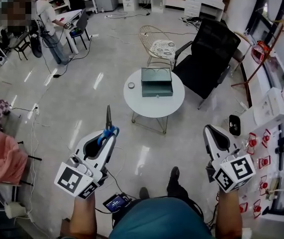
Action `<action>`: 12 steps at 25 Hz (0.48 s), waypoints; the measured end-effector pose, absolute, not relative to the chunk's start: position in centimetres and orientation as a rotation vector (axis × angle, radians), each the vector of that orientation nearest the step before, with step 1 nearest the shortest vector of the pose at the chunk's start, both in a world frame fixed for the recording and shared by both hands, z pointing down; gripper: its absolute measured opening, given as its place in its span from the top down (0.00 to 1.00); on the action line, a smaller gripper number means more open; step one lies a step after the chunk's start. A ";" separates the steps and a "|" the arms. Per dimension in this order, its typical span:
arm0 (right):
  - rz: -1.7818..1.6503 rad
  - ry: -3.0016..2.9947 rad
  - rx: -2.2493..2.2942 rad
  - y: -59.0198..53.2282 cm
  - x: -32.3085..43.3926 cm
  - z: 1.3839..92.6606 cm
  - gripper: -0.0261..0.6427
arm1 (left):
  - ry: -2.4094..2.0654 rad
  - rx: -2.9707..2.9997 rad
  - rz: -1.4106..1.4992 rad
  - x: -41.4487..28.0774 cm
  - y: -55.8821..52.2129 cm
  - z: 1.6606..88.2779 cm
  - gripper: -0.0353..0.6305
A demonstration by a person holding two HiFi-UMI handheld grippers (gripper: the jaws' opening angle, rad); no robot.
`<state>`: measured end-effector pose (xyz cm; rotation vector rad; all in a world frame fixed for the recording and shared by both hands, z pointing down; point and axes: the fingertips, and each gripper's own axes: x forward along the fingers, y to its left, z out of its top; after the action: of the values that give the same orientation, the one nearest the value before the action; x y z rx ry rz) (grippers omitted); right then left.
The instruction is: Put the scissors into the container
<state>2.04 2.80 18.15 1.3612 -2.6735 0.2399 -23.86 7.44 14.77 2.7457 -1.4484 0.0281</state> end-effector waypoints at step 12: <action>0.229 -2.778 1.174 -8.4 4.1 18.3 0.90 | -1.656 2.638 0.066 -21.0 0.8 14.7 0.85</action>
<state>4.08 -8.42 18.30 1.1737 -2.7779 0.2291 -21.03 0.77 14.67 2.6378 -1.6564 0.0663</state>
